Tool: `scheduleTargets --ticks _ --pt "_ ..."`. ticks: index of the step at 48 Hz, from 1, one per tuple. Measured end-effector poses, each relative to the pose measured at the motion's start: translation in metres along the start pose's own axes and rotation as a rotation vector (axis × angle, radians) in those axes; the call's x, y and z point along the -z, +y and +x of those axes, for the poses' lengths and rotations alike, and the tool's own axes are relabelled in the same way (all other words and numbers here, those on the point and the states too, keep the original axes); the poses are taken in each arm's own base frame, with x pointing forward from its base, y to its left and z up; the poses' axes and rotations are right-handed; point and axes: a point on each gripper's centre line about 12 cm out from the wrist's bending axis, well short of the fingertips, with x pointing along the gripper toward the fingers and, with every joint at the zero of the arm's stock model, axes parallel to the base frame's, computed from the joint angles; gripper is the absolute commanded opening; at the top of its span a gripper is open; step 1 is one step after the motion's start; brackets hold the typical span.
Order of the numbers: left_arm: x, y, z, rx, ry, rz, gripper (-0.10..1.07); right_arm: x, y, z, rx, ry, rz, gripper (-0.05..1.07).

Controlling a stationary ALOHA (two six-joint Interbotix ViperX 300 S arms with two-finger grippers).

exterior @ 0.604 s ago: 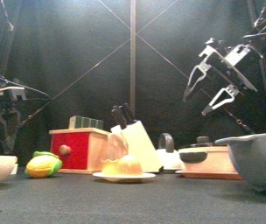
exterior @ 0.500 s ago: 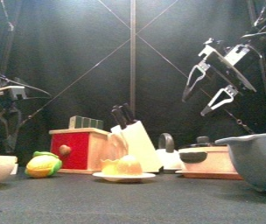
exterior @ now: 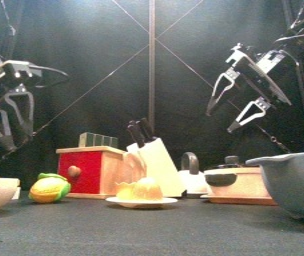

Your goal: Grab starfruit top

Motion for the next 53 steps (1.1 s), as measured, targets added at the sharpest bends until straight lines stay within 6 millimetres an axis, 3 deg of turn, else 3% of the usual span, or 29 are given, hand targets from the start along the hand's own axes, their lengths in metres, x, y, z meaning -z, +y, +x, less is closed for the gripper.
scheduleTargets --ticks 9,17,41,53 --pt "-0.017 -0.006 -0.021 -0.106 -0.028 0.046 0.84 0.000 0.000 0.000 0.000 0.001 -0.003 1.01" --pt "-0.018 -0.021 -0.039 -0.128 0.028 0.033 0.84 0.000 0.000 0.000 -0.001 0.001 -0.004 1.01" --pt "0.048 -0.073 -0.028 -0.221 0.229 0.111 0.84 0.001 0.002 0.000 -0.011 0.008 -0.006 1.01" --pt "0.076 -0.101 -0.025 -0.245 0.252 0.058 0.85 0.005 0.001 0.002 -0.007 0.016 -0.014 1.01"
